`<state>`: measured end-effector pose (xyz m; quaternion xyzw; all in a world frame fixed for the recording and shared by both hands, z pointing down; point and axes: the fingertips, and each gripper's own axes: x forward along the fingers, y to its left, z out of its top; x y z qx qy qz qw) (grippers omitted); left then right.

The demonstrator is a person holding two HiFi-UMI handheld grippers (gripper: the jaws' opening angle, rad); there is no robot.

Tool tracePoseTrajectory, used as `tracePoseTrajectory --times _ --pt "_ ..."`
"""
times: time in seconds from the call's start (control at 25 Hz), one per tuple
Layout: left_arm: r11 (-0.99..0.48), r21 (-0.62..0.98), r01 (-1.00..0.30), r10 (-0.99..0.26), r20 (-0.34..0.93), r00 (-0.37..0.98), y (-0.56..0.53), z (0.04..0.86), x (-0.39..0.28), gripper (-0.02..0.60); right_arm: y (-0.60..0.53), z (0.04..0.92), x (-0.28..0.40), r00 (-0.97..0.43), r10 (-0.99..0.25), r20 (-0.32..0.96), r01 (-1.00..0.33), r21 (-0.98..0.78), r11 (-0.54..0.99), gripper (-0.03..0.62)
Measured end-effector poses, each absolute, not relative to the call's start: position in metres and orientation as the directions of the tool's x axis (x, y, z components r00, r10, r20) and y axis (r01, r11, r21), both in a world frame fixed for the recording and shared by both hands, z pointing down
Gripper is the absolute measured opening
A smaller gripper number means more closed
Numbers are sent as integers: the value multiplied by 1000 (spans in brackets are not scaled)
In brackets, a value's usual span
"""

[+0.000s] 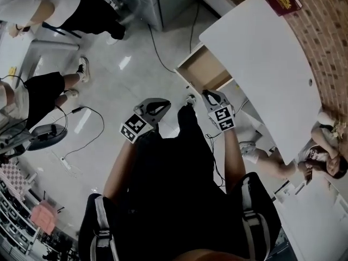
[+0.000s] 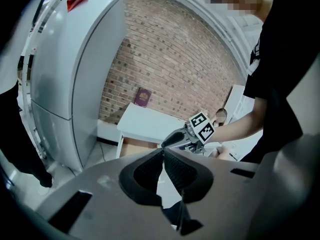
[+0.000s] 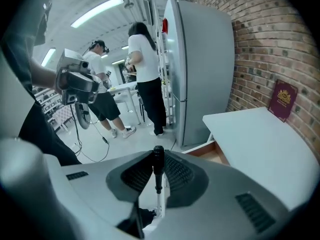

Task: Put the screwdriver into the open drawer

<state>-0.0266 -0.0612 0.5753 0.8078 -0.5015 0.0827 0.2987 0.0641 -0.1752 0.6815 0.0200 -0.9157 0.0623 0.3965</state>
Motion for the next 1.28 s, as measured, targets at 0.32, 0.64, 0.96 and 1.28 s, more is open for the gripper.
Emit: tracePoseTrajectory --times 0.32,0.64,0.96,1.28 --pt "-287 439 -852 -718 490 494 -56 604 -10 23 -185 740 66 -640 70 765 -46 -129 991 124" --pt "-218 461 -860 -712 527 464 -39 632 -22 23 -195 798 58 -589 105 801 -13 -140 990 124" --pt "-166 473 -865 -713 549 437 -37 662 -43 23 -210 876 51 -512 133 849 -2 -156 988 124" --pt "-151 498 -854 -705 551 446 -42 688 -32 23 -216 953 50 -426 167 889 7 -181 983 124"
